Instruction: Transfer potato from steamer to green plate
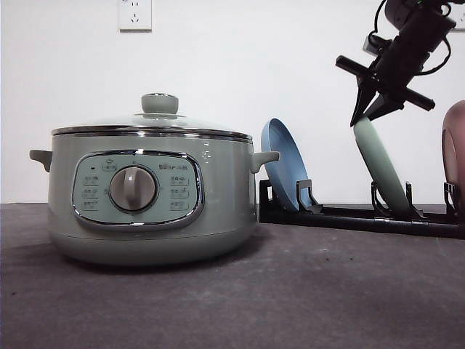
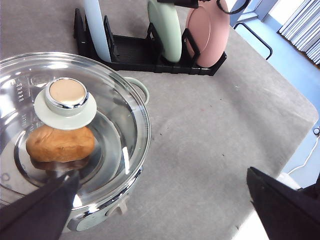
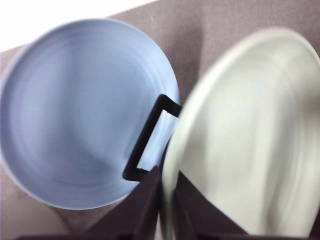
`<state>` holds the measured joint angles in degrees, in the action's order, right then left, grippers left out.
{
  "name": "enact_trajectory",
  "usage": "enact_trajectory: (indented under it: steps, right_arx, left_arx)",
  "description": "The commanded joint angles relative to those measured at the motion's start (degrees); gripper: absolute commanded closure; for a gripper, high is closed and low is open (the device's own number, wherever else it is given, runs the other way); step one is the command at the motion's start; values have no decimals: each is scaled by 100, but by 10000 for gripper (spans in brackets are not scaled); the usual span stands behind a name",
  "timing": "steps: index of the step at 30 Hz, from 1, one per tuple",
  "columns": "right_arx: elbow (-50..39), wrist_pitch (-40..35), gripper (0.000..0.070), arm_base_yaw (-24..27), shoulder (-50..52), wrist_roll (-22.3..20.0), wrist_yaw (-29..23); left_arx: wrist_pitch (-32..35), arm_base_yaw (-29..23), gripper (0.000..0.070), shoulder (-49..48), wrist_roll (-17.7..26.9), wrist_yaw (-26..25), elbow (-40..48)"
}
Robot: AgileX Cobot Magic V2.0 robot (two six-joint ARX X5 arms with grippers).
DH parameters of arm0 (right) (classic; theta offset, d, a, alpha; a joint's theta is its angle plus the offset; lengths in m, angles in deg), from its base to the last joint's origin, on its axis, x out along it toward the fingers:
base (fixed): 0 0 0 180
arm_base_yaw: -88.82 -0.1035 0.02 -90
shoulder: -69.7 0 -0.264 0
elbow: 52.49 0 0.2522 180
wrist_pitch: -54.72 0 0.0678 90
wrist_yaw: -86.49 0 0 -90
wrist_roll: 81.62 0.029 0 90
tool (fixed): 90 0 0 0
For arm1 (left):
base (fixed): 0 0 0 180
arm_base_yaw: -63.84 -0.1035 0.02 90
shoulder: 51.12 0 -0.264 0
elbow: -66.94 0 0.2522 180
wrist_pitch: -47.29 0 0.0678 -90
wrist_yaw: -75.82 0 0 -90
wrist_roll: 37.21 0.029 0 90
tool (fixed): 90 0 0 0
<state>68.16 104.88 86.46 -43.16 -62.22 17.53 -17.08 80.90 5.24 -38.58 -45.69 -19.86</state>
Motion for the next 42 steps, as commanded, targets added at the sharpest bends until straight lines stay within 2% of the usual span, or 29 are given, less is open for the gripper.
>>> enact_trajectory:
  steps: [1,10,15,18,23,25,27,30,37,42]
  right_arx:
    - [192,-76,693,-2,115,1,15]
    - [192,-81,693,-4,854,98,439]
    - [192,-68,693,-7,1436,8,1131]
    - [192,99,693,-80,1886,-329,1394]
    - [192,1092,693,-395,2647,-1170,1277]
    - [184,1601,693,-620,2941,-1551,1060]
    - [174,2112,693,-972,3220,-1916,615]
    - [170,2662,693,-1552,3543,-2227,-68]
    - [54,3365,693,-3065,4002,-2254,-1403]
    - [-305,3775,693,-4115,4097,-1990,-2306]
  left_arx:
    - [50,22,0,61,72,-28,-157]
    - [46,22,0,59,72,-28,-160]
    - [28,22,0,59,75,-28,-160]
    - [-42,22,0,59,114,-28,-160]
    - [-175,22,0,59,207,-28,-160]
    - [-179,22,0,59,208,-28,-160]
    - [-177,22,0,59,224,-28,-160]
    - [-170,25,0,59,225,-28,-158]
    - [-170,62,0,61,225,-28,-160]
    - [-171,118,0,61,225,-28,-158]
